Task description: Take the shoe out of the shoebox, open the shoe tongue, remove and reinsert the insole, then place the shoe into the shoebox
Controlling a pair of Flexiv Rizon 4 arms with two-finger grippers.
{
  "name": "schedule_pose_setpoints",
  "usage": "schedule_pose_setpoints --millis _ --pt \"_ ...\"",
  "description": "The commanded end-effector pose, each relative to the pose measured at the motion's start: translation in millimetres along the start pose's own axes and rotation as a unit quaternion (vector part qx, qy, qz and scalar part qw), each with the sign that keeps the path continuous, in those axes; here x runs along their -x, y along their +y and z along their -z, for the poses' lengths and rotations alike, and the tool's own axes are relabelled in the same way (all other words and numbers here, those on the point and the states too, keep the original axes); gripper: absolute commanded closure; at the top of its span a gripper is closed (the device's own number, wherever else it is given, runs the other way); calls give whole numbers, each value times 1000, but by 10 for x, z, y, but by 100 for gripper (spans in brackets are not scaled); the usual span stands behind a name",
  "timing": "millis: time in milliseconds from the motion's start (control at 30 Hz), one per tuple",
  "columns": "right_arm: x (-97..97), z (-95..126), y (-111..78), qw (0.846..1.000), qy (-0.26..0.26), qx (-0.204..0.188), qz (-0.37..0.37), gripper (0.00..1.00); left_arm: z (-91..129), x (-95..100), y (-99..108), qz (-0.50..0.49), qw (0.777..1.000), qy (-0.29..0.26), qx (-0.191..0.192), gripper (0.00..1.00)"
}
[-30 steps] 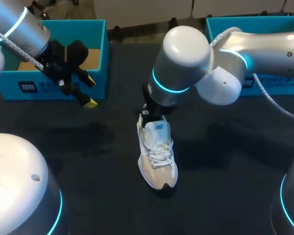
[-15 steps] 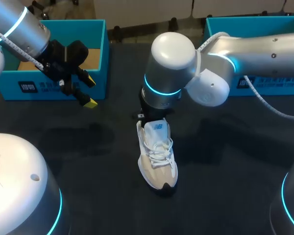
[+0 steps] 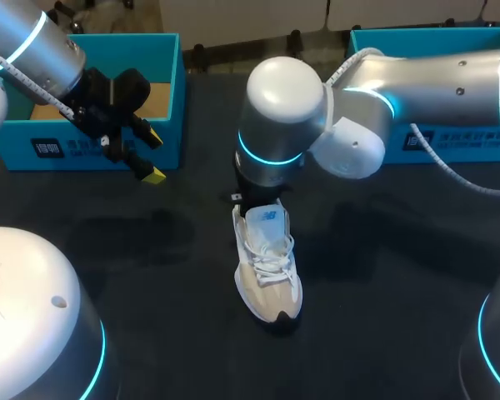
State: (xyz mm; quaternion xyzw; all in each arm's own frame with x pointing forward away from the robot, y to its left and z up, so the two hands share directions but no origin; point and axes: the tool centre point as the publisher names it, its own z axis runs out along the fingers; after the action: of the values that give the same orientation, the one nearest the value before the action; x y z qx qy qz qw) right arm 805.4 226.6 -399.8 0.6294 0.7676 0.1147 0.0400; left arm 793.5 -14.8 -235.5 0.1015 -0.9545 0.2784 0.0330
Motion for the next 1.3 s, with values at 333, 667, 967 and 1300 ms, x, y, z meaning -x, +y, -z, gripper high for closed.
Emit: schedule_pose_setpoints --millis 333,667,967,1300 --pt "155 -123 -266 998 -38 -47 -17 100 3 -8 2 0 1000 -1 1 0" --pt "226 -82 -450 997 -44 -64 -32 100 3 -8 2 0 1000 -1 1 0" --pt "146 264 -284 996 -41 -78 -26 100 3 -8 2 0 1000 -1 1 0" --pt "97 449 -194 982 -68 -169 -46 100 3 -8 2 0 1000 -1 1 0"
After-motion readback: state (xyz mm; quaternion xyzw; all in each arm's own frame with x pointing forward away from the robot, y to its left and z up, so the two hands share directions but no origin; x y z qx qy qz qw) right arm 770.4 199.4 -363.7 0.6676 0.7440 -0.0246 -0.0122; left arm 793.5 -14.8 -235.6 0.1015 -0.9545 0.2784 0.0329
